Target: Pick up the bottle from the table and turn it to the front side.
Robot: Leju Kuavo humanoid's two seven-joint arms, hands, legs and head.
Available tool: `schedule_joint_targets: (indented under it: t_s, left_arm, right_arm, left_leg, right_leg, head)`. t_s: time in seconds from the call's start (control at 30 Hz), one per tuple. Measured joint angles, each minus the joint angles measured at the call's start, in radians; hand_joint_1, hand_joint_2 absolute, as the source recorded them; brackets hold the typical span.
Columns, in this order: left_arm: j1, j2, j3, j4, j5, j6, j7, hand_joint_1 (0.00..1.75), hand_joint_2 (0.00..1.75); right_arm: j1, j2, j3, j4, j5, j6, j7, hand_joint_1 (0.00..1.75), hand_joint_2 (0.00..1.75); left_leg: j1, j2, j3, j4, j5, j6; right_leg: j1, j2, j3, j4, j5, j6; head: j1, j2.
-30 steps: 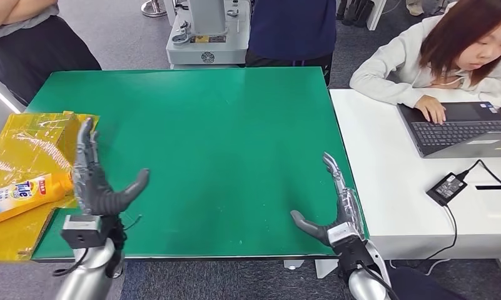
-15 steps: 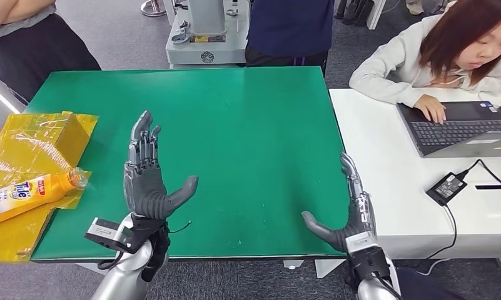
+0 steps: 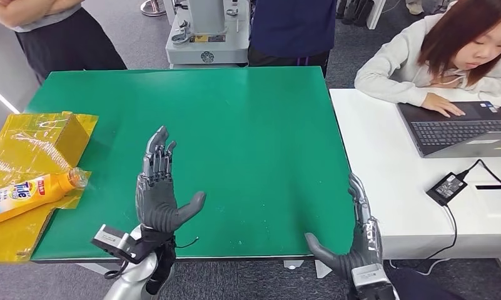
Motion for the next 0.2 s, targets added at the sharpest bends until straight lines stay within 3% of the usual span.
schedule_joint_targets:
  t_s: [0.2]
  left_arm:
    - [0.016,-0.001,0.0,0.013,0.007,-0.012,0.0,0.0,1.75]
  right_arm:
    - [0.018,0.0,0.015,-0.018,0.001,-0.009,0.0,0.0,1.75]
  left_leg:
    - [0.0,0.0,0.0,0.0,0.0,0.0]
  right_leg:
    - [0.0,0.0,0.0,0.0,0.0,0.0]
  head:
    - [0.0,0.0]
